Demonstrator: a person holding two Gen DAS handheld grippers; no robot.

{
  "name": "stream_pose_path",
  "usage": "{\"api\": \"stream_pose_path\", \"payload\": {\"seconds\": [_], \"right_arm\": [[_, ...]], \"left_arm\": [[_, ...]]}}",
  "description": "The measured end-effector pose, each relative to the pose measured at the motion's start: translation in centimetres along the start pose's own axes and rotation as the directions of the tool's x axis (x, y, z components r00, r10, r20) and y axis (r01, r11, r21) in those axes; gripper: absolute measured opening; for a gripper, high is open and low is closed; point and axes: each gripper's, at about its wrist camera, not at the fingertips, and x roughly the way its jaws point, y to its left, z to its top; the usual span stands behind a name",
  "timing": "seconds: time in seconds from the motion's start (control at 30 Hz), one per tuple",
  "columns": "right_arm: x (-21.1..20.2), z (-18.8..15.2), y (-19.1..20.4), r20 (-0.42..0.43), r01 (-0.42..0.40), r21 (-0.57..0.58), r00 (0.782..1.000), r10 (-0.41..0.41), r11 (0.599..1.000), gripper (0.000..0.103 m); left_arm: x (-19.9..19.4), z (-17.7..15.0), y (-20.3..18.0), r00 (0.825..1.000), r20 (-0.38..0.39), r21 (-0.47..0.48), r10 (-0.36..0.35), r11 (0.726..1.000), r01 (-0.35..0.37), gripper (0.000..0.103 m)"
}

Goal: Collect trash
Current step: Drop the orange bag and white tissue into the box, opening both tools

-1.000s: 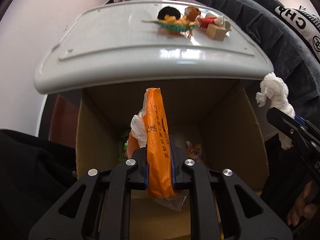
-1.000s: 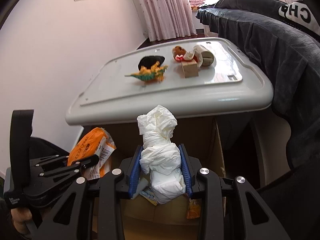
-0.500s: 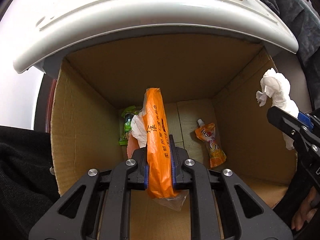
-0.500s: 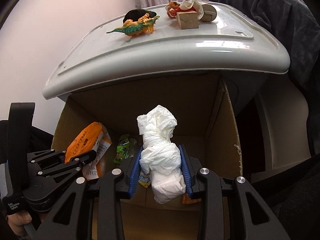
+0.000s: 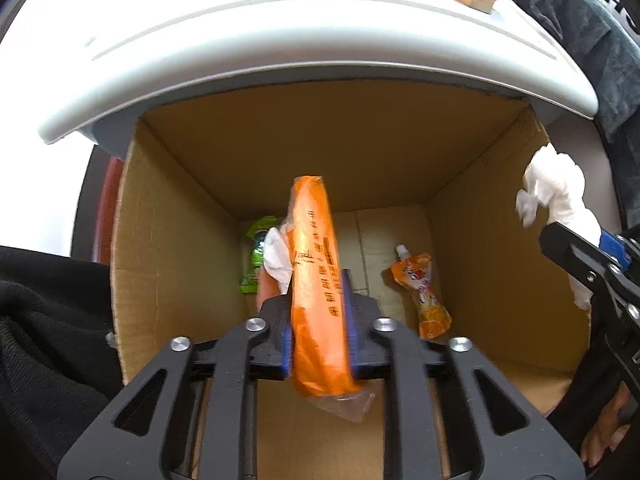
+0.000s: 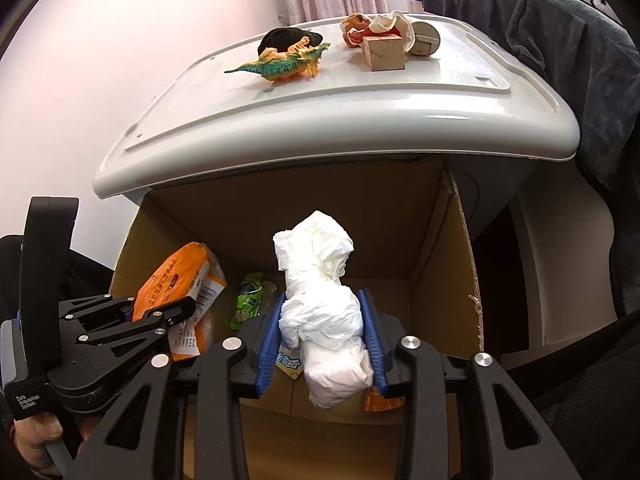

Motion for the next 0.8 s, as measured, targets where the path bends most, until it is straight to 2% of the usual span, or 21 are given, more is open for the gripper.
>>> {"api": "stream_pose_path", "payload": {"seconds": [0.03,0.07,0.33,0.57,0.8], "right_arm": [[-0.3,0.0,-0.1,0.019,0.009,0.008,1.000,-0.009,1.000,0.072],[-0.7,0.1,-0.3,0.039,0.014,0.017,0.999,-0.015,1.000,0.074],[-1.0,0.4,-2.0,0.052,-0.003,0.100,0.999,-0.002,0.995,0.074],[-0.7,0.4,-2.0,0.046,-0.004,0.106,0.999,-0.001,0.994,0.078],[-1.4,0.6,-2.4,0.061,-0.036,0.131,0.998,0.028,0.991,0.079]], "left_arm": [[0.0,0.0,0.1,1.000,-0.002,-0.005,0.016,1.000,-0.016,0.067],[-0.1,0.0,0.2,1.000,0.004,-0.014,0.028,0.999,-0.028,0.075],[-0.1,-0.2,0.6,1.000,-0.004,-0.040,0.018,0.999,-0.019,0.076],[0.1,0.1,0.9,1.000,-0.005,-0.048,0.011,0.999,-0.012,0.076],[-0.7,0.1,1.4,0.999,0.034,-0.057,-0.005,0.998,0.007,0.076]]}}
